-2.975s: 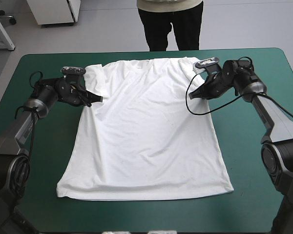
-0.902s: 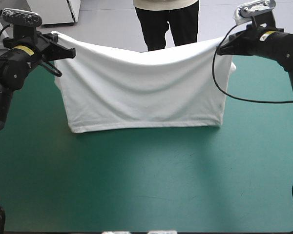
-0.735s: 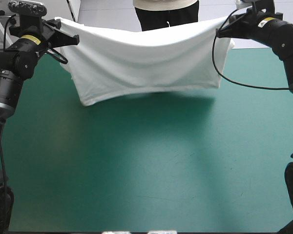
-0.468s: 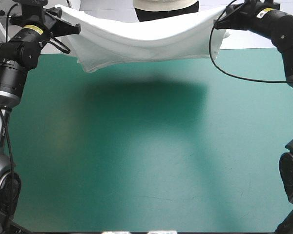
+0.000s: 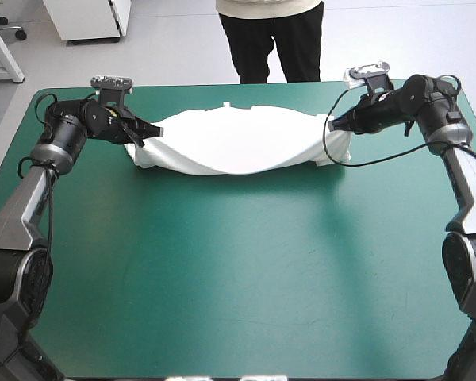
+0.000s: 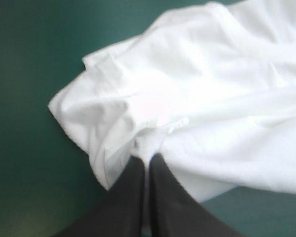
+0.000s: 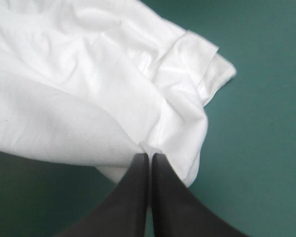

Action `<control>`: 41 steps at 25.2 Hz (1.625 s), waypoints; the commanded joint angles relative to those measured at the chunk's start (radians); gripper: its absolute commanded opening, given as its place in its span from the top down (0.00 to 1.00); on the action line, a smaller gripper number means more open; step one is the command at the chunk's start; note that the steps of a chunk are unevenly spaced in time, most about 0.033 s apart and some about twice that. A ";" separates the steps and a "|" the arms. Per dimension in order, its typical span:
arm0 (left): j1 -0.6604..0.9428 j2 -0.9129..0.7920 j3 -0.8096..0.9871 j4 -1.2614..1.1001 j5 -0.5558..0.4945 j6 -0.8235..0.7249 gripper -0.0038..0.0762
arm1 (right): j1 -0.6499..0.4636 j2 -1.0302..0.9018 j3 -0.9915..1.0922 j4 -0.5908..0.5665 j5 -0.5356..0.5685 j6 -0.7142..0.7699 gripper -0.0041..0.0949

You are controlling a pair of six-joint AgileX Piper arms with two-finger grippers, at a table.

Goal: Fold the cloth

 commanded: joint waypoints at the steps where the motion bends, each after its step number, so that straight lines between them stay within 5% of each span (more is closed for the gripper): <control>1: -0.003 -0.082 0.050 -0.027 0.000 0.034 0.96 | -0.009 -0.104 0.086 0.031 -0.024 -0.027 0.98; 16: 0.036 -0.339 0.554 0.041 -0.073 0.076 0.96 | -0.011 -0.341 0.596 0.060 -0.050 -0.086 0.98; 26: 0.036 -0.446 0.609 0.095 0.113 0.059 0.96 | -0.078 -0.518 0.751 0.044 0.084 -0.079 0.98; 41: 0.036 -0.582 0.815 -0.049 0.111 0.107 0.96 | -0.076 -0.547 0.896 0.064 0.058 -0.048 0.95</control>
